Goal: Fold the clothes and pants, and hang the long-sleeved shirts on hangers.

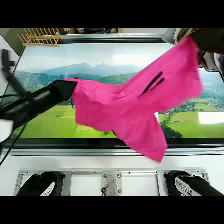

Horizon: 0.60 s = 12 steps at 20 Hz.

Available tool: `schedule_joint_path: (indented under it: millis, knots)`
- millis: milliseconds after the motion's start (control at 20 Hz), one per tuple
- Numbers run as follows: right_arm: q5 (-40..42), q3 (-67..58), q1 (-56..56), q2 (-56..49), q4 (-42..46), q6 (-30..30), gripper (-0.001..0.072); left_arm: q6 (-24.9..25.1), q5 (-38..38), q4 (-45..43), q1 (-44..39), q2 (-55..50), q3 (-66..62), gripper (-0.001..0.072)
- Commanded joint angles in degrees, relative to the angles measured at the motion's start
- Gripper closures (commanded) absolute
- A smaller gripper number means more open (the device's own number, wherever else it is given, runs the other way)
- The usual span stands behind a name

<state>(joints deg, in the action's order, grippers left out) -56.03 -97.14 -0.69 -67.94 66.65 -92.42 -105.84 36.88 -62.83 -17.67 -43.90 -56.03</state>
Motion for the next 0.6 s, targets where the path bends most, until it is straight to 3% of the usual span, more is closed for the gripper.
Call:
schedule_joint_path:
  millis: [0,100,150,200,250,300,450,550]
  knots:
    - [15.1,-0.1,2.3,-15.8,-0.9,2.4,0.071,1.7,-13.8,-0.5,1.3,-18.4,-2.3,0.0691]
    - [19.8,-0.1,2.6,-20.0,-2.0,2.4,0.0707,2.3,-14.1,-0.4,2.8,-30.1,-9.5,0.0691]
    - [20.6,-0.1,2.6,-21.5,-2.0,2.4,0.0634,2.4,-14.0,-0.4,4.0,-36.3,-14.2,0.069]
    - [20.5,-0.1,2.4,-22.0,-1.9,2.5,0.0352,2.4,-13.1,-0.1,5.1,-41.2,-18.5,0.0553]
    - [19.8,-0.1,2.1,-21.9,-1.9,2.6,0.0086,2.4,-10.3,-0.1,6.5,-45.4,-23.3,0.0151]
    - [18.9,-0.1,1.4,-21.0,-1.9,3.7,0.0037,2.4,-7.3,-0.1,8.0,-48.2,-27.3,0.0017]
    - [13.7,0.0,-1.6,-16.2,-1.9,4.5,0.0042,3.4,5.4,-0.7,14.4,-50.7,-34.2,0.0017]
    - [8.3,1.4,-2.9,-11.2,-1.7,8.6,0.0043,8.4,11.3,-0.7,18.1,-48.9,-31.9,0.0018]
